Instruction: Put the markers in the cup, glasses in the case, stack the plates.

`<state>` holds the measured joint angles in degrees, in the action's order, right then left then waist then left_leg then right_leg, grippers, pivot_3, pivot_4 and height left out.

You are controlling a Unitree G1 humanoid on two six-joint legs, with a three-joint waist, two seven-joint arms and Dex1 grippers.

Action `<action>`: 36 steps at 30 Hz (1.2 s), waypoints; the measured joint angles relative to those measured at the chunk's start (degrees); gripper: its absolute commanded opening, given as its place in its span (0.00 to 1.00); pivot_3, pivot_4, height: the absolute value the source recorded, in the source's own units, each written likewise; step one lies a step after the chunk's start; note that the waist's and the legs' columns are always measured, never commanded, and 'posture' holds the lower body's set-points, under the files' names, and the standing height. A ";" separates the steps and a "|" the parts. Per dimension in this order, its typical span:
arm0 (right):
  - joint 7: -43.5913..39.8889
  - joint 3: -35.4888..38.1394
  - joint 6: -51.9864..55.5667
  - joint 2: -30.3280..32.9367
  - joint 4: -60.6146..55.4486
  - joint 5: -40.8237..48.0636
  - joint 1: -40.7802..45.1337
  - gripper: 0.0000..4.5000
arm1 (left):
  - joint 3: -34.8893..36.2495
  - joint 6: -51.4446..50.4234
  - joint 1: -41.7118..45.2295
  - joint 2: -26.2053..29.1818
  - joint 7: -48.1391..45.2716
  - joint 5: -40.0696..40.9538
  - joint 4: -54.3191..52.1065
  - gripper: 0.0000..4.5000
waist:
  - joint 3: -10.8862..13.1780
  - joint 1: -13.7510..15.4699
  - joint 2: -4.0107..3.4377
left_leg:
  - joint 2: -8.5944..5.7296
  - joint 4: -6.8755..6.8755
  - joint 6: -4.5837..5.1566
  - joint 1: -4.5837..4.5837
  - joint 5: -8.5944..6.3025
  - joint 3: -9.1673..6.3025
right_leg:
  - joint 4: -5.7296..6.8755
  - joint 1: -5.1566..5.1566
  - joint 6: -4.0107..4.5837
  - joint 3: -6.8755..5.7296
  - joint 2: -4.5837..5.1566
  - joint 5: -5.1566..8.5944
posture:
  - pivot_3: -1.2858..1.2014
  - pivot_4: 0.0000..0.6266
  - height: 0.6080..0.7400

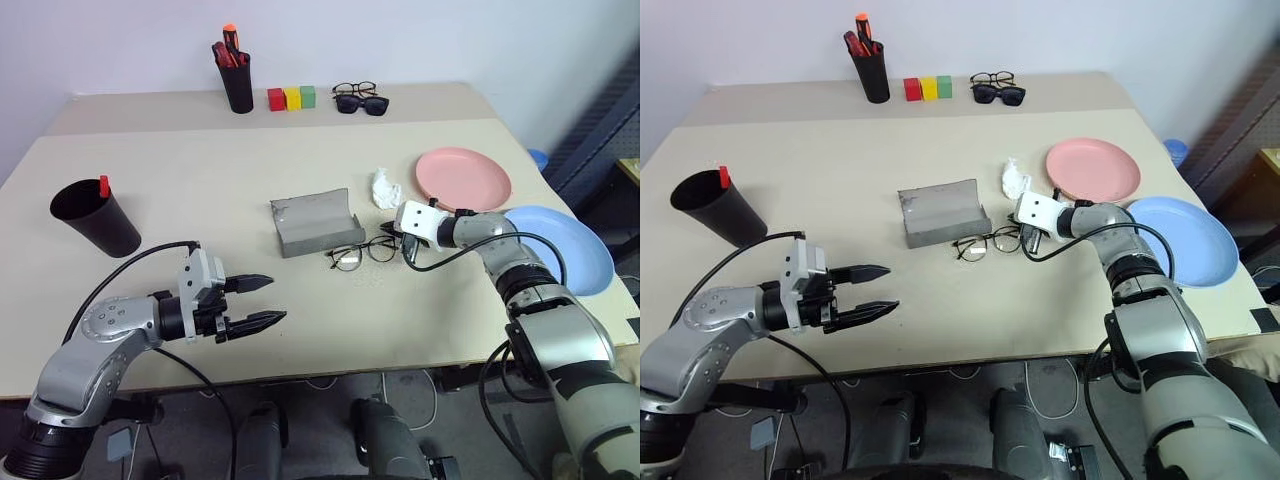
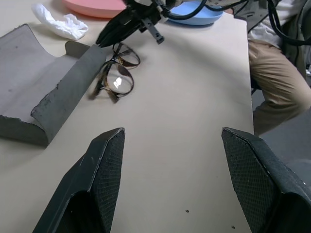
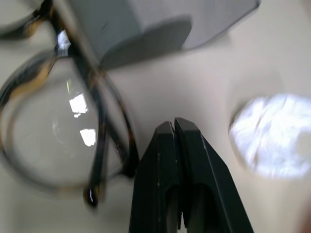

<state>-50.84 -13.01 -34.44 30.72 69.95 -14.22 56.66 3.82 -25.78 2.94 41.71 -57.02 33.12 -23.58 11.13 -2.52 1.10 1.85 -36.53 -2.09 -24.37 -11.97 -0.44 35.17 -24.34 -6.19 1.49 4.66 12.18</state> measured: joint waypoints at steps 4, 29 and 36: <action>-5.97 1.25 -0.97 2.41 -2.07 2.57 -2.34 0.00 | -0.01 0.12 -0.04 -0.01 0.07 0.00 -0.04 0.72 | 0.00 -0.04 0.00 | 0.00 0.05 0.00 0.04 0.00 0.00 | 0.00 0.00 0.00 0.00 0.00 0.00 | 0.52 0.24 1.00; -0.58 3.06 0.82 1.17 -2.67 3.39 -4.83 0.00 | -1.47 1.63 2.80 -0.73 -2.09 -1.37 4.20 0.72 | 0.00 -0.07 0.00 | 0.00 0.11 -0.02 0.09 0.02 0.00 | 0.01 0.00 0.00 0.01 -0.01 0.00 | 0.52 0.24 1.00; -8.97 4.13 -0.57 1.23 -5.29 6.80 -6.13 0.00 | -1.12 1.71 2.23 -0.73 -1.64 -1.37 3.49 0.72 | 0.00 0.00 0.00 | 0.00 0.13 -0.03 0.09 0.02 0.00 | 0.01 0.01 -0.01 0.01 -0.01 0.00 | 0.52 0.24 1.00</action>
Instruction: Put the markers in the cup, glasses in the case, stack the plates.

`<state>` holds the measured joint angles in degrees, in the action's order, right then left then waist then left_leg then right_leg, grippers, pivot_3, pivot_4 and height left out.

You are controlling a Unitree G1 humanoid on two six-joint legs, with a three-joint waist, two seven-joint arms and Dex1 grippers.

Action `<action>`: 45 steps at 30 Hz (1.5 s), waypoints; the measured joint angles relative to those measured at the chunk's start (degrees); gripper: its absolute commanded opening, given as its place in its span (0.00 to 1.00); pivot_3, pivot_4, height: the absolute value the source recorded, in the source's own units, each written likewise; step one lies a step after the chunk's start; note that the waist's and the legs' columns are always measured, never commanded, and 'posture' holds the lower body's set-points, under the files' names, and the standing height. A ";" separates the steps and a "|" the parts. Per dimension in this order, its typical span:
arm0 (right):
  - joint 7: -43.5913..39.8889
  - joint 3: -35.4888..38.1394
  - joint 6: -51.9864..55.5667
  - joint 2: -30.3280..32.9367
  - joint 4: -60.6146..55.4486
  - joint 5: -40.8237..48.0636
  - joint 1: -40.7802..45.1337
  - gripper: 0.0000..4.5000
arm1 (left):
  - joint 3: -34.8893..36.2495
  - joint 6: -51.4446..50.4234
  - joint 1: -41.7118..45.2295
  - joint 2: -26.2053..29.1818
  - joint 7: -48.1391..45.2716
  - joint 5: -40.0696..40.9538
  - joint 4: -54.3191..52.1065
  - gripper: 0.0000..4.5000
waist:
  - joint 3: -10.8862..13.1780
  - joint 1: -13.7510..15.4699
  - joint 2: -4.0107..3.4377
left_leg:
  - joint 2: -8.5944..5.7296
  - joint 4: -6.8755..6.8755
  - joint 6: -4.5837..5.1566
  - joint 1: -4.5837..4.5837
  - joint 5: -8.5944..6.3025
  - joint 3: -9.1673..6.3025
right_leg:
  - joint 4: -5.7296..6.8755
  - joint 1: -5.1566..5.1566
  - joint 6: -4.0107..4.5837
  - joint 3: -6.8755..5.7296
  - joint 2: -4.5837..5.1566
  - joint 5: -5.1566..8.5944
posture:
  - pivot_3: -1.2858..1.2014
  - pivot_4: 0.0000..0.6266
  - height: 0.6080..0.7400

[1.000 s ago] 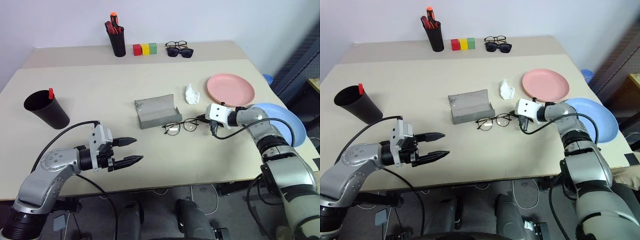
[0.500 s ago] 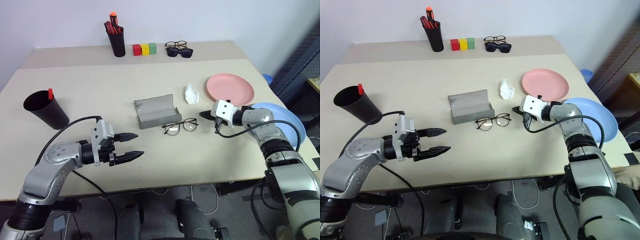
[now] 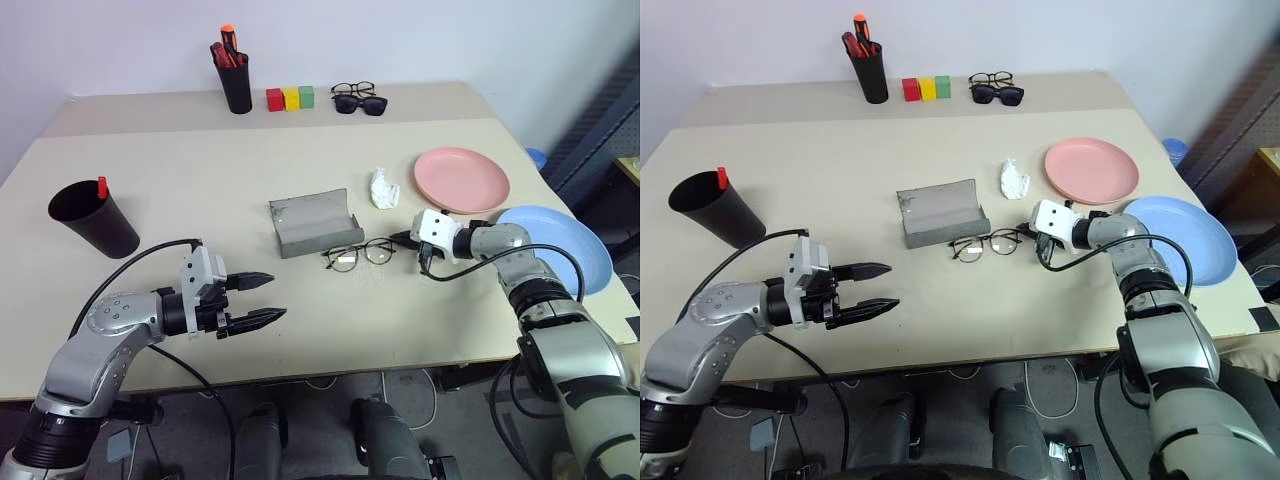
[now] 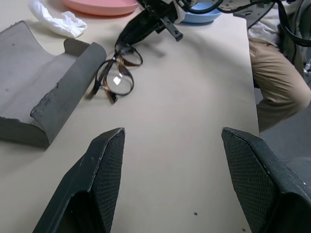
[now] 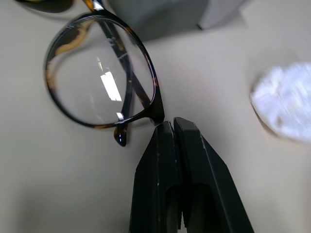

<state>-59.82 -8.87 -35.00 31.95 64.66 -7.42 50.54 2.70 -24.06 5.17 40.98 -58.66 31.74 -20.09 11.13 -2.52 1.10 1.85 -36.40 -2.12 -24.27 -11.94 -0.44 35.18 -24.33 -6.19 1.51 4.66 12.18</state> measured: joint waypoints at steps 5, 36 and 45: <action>-9.32 1.86 2.23 1.40 -13.78 7.89 -8.83 0.00 | 0.05 0.83 0.14 -0.13 0.05 -0.09 -0.01 0.72 | 0.00 0.16 0.00 | 0.00 0.03 0.00 0.01 0.00 0.00 | 0.00 0.01 -0.01 0.00 0.00 0.00 | 0.52 0.24 1.00; -13.02 -0.26 40.25 -4.23 -19.69 15.42 -4.70 0.99 | 0.02 2.12 2.35 1.03 -3.10 -1.45 5.13 0.72 | 0.00 0.16 0.01 | 0.00 0.14 -0.01 0.03 0.01 0.00 | -0.06 -0.01 0.00 0.00 -0.01 0.01 | 0.52 0.24 1.00; -17.01 -0.35 40.92 -3.97 -19.38 14.56 -4.79 0.99 | 1.65 1.90 -0.49 1.42 -1.49 -1.10 2.45 0.72 | 0.00 0.04 0.01 | 0.00 0.14 -0.01 0.07 0.01 0.01 | -0.01 -0.01 0.00 0.00 -0.01 0.01 | 0.52 0.24 1.00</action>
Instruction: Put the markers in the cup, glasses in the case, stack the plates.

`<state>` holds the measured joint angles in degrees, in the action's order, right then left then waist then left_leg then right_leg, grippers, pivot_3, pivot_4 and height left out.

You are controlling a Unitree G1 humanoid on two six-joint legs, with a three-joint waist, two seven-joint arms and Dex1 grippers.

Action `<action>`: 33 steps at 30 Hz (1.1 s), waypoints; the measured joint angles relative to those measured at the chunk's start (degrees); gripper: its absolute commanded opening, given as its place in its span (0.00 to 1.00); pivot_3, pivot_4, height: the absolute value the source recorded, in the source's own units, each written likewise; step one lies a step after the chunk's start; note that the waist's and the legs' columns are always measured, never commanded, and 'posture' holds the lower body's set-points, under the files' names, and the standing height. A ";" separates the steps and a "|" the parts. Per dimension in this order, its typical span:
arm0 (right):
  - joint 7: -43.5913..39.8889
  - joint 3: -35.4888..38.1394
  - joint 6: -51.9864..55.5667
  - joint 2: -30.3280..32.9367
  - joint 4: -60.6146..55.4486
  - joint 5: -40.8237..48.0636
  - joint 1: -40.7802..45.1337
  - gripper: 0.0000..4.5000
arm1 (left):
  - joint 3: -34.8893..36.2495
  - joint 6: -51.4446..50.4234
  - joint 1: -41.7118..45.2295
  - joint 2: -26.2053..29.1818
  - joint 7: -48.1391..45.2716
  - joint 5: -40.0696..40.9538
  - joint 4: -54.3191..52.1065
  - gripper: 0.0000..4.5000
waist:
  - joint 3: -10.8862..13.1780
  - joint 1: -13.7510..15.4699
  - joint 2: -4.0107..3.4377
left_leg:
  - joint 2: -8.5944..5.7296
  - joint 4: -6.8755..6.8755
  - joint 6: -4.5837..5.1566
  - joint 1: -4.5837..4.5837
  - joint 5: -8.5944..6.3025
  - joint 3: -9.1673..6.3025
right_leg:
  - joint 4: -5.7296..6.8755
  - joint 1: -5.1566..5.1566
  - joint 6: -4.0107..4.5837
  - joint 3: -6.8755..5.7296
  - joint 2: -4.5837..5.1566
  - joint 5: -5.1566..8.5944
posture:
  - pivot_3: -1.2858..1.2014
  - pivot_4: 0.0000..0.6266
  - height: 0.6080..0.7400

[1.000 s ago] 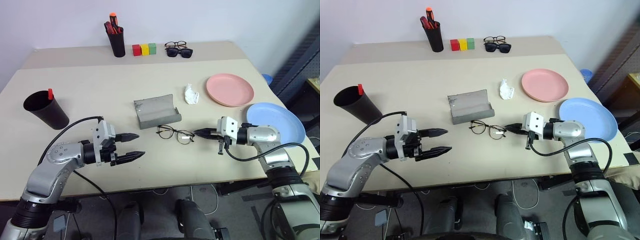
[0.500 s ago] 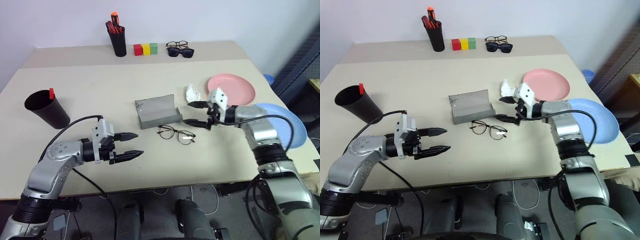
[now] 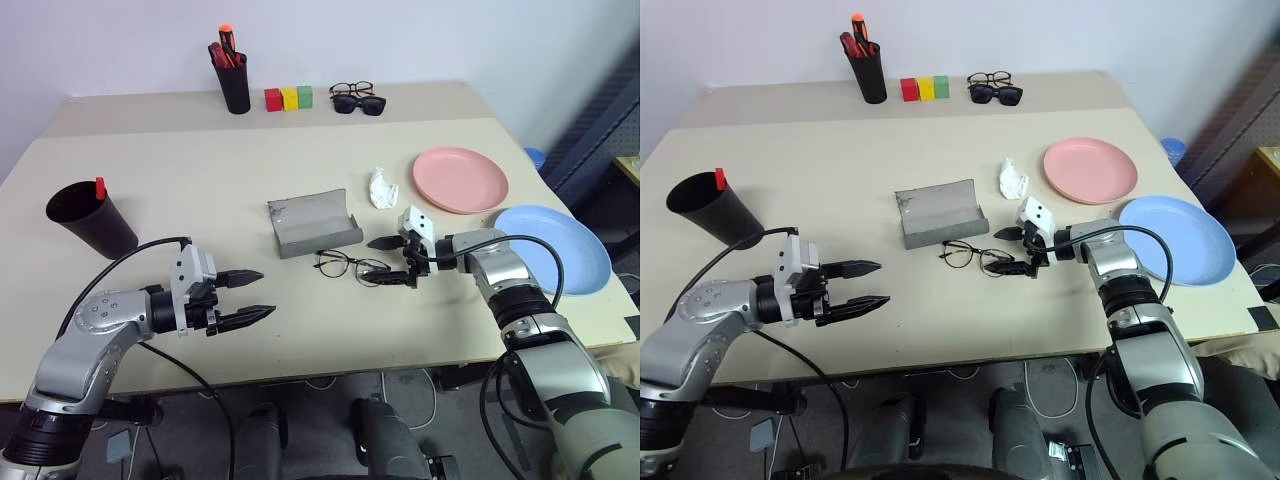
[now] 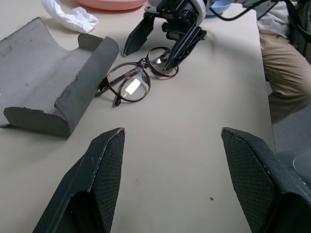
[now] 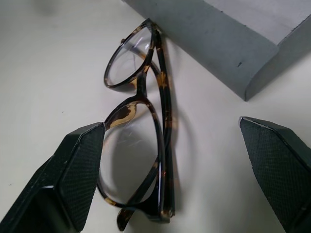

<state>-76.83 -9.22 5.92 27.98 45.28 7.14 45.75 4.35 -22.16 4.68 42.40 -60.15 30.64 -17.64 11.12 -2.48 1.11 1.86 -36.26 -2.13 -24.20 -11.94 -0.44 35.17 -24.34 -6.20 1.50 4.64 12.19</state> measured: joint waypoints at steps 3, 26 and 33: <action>-1.36 -0.01 0.52 -0.02 -0.32 -0.01 -0.07 0.99 | 0.10 -0.01 0.00 0.00 0.40 0.01 -0.38 0.72 | 0.00 0.01 0.00 | 0.00 0.00 0.00 0.00 0.00 0.00 | 0.00 0.00 0.00 0.00 0.00 0.00 | 0.52 0.24 1.00; -3.98 -0.28 4.36 -1.80 -9.05 1.96 -3.39 0.02 | 0.95 -0.05 -1.24 0.00 1.15 0.02 -1.24 0.72 | -0.12 -0.08 0.16 | 0.03 0.10 -0.04 0.76 -0.02 0.00 | -0.06 0.66 0.12 0.00 0.02 0.06 | 0.52 0.24 1.00; -8.69 0.40 12.31 2.26 -18.72 6.71 -7.44 0.02 | 1.03 -0.07 -1.77 -0.01 1.26 0.05 -1.26 0.72 | -0.05 0.16 0.08 | 0.03 0.22 -0.03 0.51 -0.02 0.02 | -0.03 0.36 0.15 0.00 0.02 0.12 | 0.52 0.24 1.00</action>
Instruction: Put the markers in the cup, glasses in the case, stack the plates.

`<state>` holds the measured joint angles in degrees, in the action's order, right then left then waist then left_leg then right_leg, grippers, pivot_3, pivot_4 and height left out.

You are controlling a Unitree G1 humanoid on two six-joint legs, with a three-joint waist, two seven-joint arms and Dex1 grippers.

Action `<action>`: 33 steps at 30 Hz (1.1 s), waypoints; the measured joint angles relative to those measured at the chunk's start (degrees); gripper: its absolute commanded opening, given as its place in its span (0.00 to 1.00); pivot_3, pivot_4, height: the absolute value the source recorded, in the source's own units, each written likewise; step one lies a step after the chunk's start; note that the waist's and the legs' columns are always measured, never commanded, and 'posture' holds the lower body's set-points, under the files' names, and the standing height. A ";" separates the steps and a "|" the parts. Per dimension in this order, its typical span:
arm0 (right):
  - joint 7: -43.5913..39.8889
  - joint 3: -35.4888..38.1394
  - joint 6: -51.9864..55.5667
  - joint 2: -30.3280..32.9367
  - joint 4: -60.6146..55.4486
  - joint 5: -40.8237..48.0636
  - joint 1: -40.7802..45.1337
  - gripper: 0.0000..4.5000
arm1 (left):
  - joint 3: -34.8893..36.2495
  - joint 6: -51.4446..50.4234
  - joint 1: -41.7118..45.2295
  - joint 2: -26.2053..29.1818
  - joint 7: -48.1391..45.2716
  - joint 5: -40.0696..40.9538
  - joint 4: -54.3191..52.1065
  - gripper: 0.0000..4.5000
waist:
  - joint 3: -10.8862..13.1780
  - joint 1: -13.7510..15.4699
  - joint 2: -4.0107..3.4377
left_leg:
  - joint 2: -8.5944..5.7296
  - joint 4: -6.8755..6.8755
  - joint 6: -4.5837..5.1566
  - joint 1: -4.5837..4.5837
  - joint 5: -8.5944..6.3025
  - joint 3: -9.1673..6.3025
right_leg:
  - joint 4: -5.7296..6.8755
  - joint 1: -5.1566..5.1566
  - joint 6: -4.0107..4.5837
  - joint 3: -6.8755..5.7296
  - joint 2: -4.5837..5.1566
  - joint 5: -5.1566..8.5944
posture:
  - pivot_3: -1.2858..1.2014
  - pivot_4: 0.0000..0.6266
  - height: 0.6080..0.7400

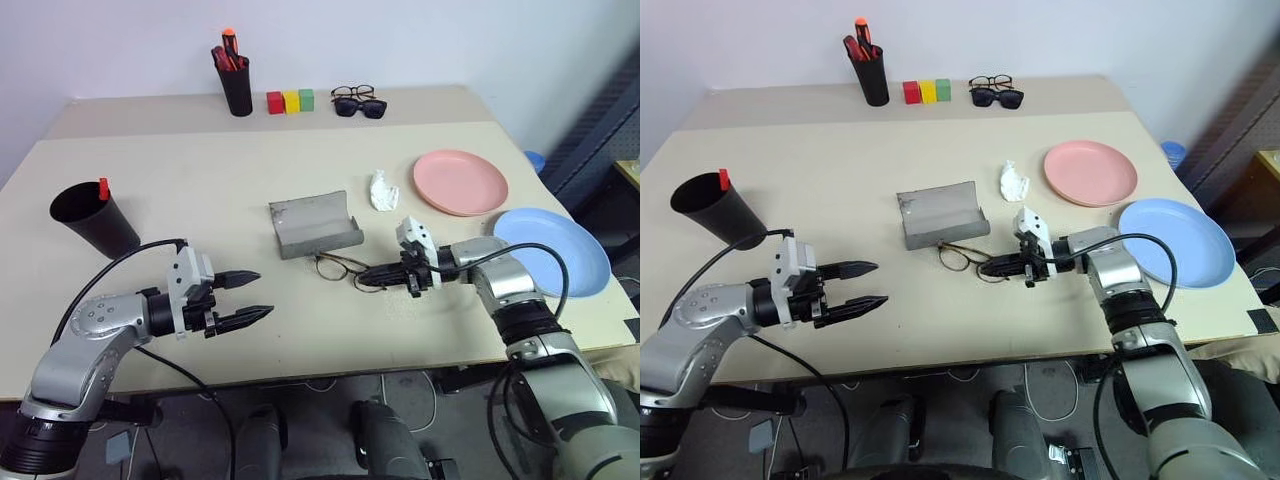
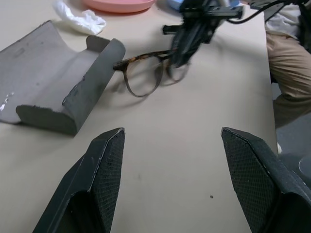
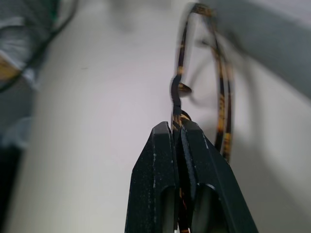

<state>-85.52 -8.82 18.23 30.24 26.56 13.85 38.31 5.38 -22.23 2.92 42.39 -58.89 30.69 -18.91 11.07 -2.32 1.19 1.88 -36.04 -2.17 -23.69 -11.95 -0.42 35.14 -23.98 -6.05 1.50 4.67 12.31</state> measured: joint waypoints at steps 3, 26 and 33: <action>0.28 1.61 -1.73 -0.09 -0.49 1.29 1.49 0.02 | 0.00 0.00 -0.01 0.00 -0.10 0.07 0.00 0.72 | 0.00 -0.30 0.00 | 0.01 0.00 0.00 0.00 0.00 0.01 | 0.03 -0.04 0.01 0.00 -0.03 -0.01 | 0.52 0.24 1.00; 17.58 0.40 -43.53 -14.28 43.70 -16.43 26.64 0.02 | 2.85 -1.05 -4.55 -0.09 3.28 1.19 -4.99 0.72 | 0.06 -0.32 -0.06 | 0.00 0.01 0.00 -0.37 0.02 0.02 | 0.05 -0.38 0.00 0.00 -0.02 -0.02 | 0.52 0.24 1.00; 10.44 0.07 -42.52 -13.39 43.76 -17.15 26.45 0.02 | 3.29 -1.20 -5.69 -0.09 4.29 1.54 -6.40 0.72 | 0.06 -0.29 -0.06 | 0.00 0.01 0.00 -0.36 0.02 0.02 | 0.05 -0.38 0.00 0.00 -0.03 -0.02 | 0.52 0.24 1.00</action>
<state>-75.08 -8.75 -24.28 16.85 70.32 -3.30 64.76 8.67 -23.42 -2.78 42.29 -54.60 32.24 -25.31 11.12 -2.61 1.13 1.88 -36.03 -2.17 -24.05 -11.93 -0.40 35.19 -24.36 -6.05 1.50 4.64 12.30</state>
